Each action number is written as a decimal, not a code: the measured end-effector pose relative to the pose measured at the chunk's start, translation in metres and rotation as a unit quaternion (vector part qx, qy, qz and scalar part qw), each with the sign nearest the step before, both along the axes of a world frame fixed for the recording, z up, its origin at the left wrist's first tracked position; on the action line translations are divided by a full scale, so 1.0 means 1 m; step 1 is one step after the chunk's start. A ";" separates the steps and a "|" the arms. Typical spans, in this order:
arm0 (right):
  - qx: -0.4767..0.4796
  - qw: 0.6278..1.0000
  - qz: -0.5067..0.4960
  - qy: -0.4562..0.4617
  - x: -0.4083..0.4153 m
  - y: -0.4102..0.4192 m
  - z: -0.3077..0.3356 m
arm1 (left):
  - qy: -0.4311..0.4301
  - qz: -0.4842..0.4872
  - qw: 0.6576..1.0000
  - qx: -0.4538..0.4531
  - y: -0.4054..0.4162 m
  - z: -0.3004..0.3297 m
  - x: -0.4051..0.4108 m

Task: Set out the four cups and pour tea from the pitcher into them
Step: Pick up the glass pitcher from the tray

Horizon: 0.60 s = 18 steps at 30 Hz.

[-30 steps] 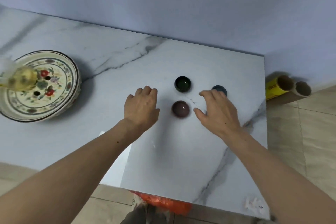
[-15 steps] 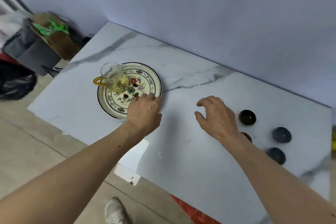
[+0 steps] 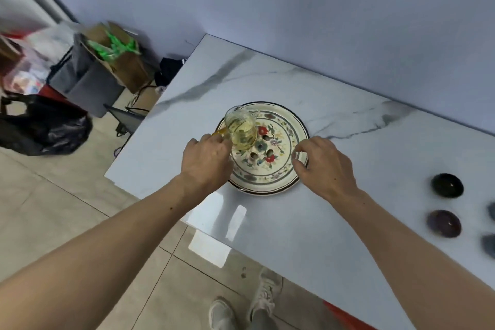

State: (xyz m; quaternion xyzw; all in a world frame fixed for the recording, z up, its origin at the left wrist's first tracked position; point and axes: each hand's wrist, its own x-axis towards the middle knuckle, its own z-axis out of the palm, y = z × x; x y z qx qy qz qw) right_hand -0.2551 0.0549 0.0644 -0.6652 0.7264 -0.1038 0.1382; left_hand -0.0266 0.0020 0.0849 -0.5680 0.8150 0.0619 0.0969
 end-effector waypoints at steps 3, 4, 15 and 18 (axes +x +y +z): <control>0.009 1.000 -0.001 -0.002 0.016 -0.014 0.000 | 0.003 0.002 1.000 -0.005 -0.018 0.003 0.014; 0.008 1.000 -0.003 -0.004 0.022 -0.018 -0.001 | 0.005 0.000 1.000 -0.009 -0.024 0.002 0.018; 0.031 0.984 -0.157 -0.075 0.137 -0.055 -0.027 | -0.021 -0.121 0.992 0.010 -0.104 -0.013 0.083; 0.037 0.963 -0.245 -0.102 0.166 -0.064 -0.036 | -0.034 -0.152 0.988 0.006 -0.119 -0.020 0.101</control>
